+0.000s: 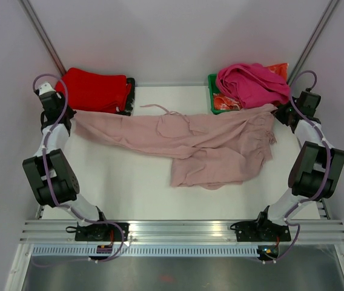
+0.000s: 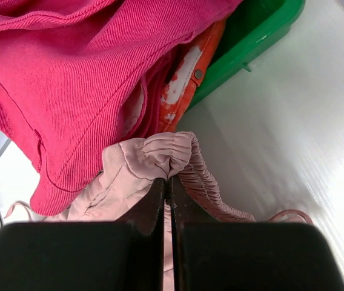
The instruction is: Fold and stack the trousers
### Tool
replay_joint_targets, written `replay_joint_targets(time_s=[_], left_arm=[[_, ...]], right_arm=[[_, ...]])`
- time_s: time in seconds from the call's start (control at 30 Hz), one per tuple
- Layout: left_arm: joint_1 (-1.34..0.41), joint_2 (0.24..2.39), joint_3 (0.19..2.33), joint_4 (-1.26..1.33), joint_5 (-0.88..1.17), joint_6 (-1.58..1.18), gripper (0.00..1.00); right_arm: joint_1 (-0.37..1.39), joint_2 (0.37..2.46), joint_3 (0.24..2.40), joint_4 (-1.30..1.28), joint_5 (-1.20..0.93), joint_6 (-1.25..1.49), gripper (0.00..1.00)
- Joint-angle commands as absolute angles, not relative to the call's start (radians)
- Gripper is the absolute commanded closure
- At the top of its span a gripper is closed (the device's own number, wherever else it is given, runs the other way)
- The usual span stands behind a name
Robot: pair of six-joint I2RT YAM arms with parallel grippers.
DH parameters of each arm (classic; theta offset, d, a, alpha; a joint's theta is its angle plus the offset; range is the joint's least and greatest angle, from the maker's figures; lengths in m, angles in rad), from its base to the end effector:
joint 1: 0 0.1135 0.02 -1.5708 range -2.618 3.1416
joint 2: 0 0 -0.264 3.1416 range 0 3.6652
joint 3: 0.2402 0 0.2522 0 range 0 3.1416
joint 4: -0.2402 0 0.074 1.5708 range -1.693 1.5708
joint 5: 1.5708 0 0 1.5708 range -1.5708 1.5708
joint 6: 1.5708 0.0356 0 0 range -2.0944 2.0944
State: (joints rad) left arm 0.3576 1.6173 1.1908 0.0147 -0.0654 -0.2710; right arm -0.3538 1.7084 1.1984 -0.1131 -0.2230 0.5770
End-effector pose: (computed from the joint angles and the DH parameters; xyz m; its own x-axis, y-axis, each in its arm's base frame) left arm 0.3556 0.1354 0.2867 -0.2527 -0.3796 -0.8900 -0.4909 0.8429 -0.2201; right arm 0.3663 -0.1269 0.2443 -0.3664 0.7025 -0.6102 0.4406 0.7086 0.5512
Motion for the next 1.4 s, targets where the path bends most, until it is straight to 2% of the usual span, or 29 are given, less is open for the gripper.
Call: replay_joint_targets(time_s=[0.0,0.13,0.2,0.23,0.33,0.37,0.4,0.43,0.47,0.5,0.53,0.6,0.67,0.73,0.87,1.1,1.37], left_arm=[[0.359,1.727,1.226,0.02,-0.041,-0.248,0.98],[0.359,1.779,1.239,0.018,-0.031,-0.255,0.96],[0.359,1.79,1.261,-0.003,-0.029,-0.255,0.85],[0.36,1.795,1.27,-0.032,-0.031,-0.255,0.79],[0.36,1.77,1.296,-0.096,-0.047,-0.265,0.35],[0.359,1.754,1.298,-0.113,-0.054,-0.273,0.3],[0.359,1.734,1.301,-0.155,-0.069,-0.281,0.25],[0.359,1.689,1.305,-0.181,-0.072,-0.3,0.2],[0.359,1.665,1.313,-0.208,-0.068,-0.313,0.19],[0.359,1.642,1.313,-0.268,-0.055,-0.327,0.18],[0.357,1.587,1.312,-0.296,-0.048,-0.351,0.15],[0.342,1.524,1.281,-0.362,-0.043,-0.374,0.13],[0.292,1.424,1.232,-0.383,-0.031,-0.374,0.11],[0.237,1.369,1.206,-0.423,-0.018,-0.353,0.08],[0.066,1.229,1.07,-0.469,0.041,-0.411,0.07],[-0.171,1.08,0.802,-0.333,0.196,-0.554,0.07],[-0.495,1.175,0.718,-0.149,0.192,-0.67,0.08]], right_arm=[[-0.359,1.75,1.253,-0.018,-0.278,0.589,1.0],[-0.359,1.77,1.256,-0.008,-0.291,0.557,1.0],[-0.359,1.778,1.272,-0.017,-0.294,0.54,1.0],[-0.359,1.782,1.281,-0.046,-0.298,0.532,1.0],[-0.359,1.793,1.322,-0.106,-0.322,0.493,0.97],[-0.359,1.793,1.334,-0.123,-0.337,0.467,0.91],[-0.357,1.784,1.357,-0.139,-0.342,0.453,0.74],[-0.357,1.776,1.37,-0.179,-0.342,0.44,0.63],[-0.357,1.767,1.39,-0.204,-0.334,0.424,0.5],[-0.357,1.74,1.397,-0.225,-0.328,0.416,0.3],[-0.357,1.723,1.399,-0.259,-0.316,0.408,0.24],[-0.357,1.665,1.385,-0.287,-0.298,0.393,0.12],[-0.357,1.603,1.358,-0.336,-0.25,0.384,0.08],[-0.357,1.559,1.324,-0.371,-0.18,0.408,0.07],[-0.357,1.424,1.136,-0.345,-0.172,0.472,0.06],[-0.359,1.31,0.89,-0.414,-0.091,0.512,0.06],[-0.359,1.244,0.681,-0.318,-0.006,0.646,0.1]])
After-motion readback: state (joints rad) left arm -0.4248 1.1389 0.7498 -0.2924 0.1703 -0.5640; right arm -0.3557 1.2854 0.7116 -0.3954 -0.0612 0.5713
